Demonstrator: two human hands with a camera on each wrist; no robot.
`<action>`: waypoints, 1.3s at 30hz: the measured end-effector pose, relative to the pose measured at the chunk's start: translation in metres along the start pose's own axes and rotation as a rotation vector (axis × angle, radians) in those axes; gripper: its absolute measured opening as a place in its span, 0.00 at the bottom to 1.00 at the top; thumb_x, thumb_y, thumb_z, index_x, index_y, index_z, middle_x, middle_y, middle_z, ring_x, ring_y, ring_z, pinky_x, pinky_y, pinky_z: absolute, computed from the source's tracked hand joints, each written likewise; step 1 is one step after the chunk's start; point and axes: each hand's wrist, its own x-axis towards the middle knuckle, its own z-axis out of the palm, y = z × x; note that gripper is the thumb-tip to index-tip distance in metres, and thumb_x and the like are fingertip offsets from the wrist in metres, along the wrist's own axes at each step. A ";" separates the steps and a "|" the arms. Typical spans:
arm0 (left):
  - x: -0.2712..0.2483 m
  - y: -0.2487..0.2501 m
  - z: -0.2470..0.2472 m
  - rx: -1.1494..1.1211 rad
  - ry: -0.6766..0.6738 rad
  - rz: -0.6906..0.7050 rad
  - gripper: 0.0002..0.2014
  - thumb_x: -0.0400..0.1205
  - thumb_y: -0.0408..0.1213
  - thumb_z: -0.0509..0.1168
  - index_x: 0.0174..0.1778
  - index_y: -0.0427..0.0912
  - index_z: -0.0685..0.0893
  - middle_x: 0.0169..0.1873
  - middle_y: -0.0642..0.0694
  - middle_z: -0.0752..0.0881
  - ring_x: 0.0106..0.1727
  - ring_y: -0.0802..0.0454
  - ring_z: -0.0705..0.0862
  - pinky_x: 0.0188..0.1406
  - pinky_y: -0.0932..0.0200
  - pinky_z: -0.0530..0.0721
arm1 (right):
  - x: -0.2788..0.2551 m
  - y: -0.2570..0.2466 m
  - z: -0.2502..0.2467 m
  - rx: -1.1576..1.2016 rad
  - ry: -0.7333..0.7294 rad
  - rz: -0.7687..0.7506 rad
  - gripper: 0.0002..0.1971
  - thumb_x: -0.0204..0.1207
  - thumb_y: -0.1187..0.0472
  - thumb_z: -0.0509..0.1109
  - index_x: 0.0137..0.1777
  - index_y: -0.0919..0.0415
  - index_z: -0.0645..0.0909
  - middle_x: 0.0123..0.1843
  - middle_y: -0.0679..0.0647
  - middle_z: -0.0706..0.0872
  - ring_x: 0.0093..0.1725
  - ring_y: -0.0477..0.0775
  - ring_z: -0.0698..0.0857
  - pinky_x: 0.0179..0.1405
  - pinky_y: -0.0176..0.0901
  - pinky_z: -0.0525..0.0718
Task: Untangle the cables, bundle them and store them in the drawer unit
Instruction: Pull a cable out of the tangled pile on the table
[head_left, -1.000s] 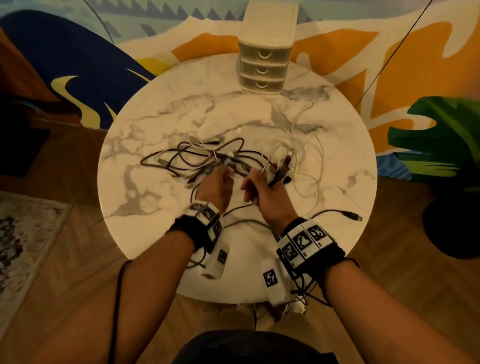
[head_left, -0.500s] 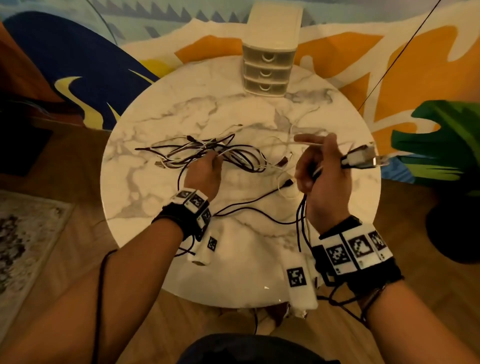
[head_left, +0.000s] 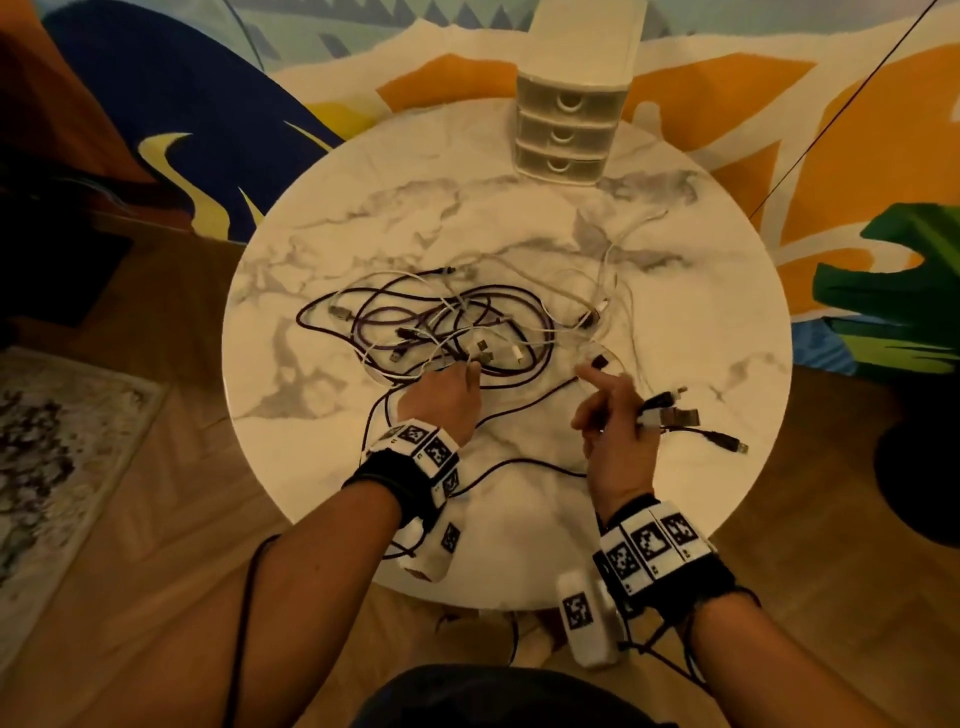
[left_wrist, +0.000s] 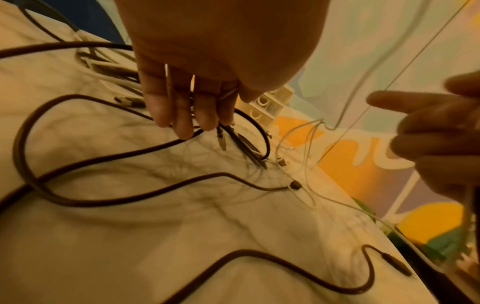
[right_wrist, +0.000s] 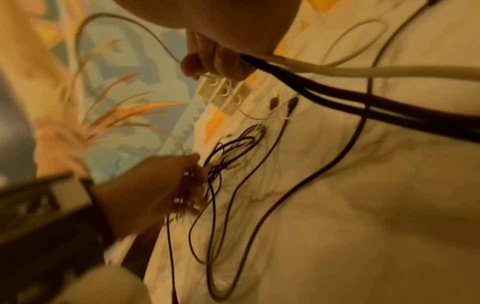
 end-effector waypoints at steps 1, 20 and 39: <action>-0.001 0.002 0.000 0.005 -0.001 0.003 0.22 0.87 0.52 0.44 0.58 0.45 0.79 0.56 0.40 0.84 0.57 0.39 0.82 0.51 0.50 0.78 | -0.001 0.004 0.001 -0.085 -0.032 -0.028 0.21 0.87 0.56 0.51 0.51 0.61 0.86 0.26 0.54 0.73 0.23 0.40 0.70 0.25 0.32 0.68; -0.008 0.020 -0.029 0.149 0.218 0.196 0.10 0.84 0.43 0.53 0.51 0.48 0.78 0.50 0.45 0.86 0.50 0.41 0.84 0.37 0.54 0.75 | 0.014 0.003 0.038 -0.530 -0.298 -0.117 0.18 0.82 0.53 0.62 0.43 0.64 0.87 0.22 0.51 0.80 0.24 0.46 0.81 0.35 0.43 0.82; 0.007 -0.025 -0.035 0.010 0.139 0.065 0.17 0.87 0.50 0.49 0.55 0.43 0.79 0.52 0.37 0.86 0.53 0.35 0.83 0.46 0.48 0.78 | 0.008 -0.018 -0.029 -0.069 0.006 -0.031 0.23 0.87 0.53 0.53 0.43 0.64 0.85 0.20 0.51 0.72 0.22 0.46 0.69 0.25 0.35 0.69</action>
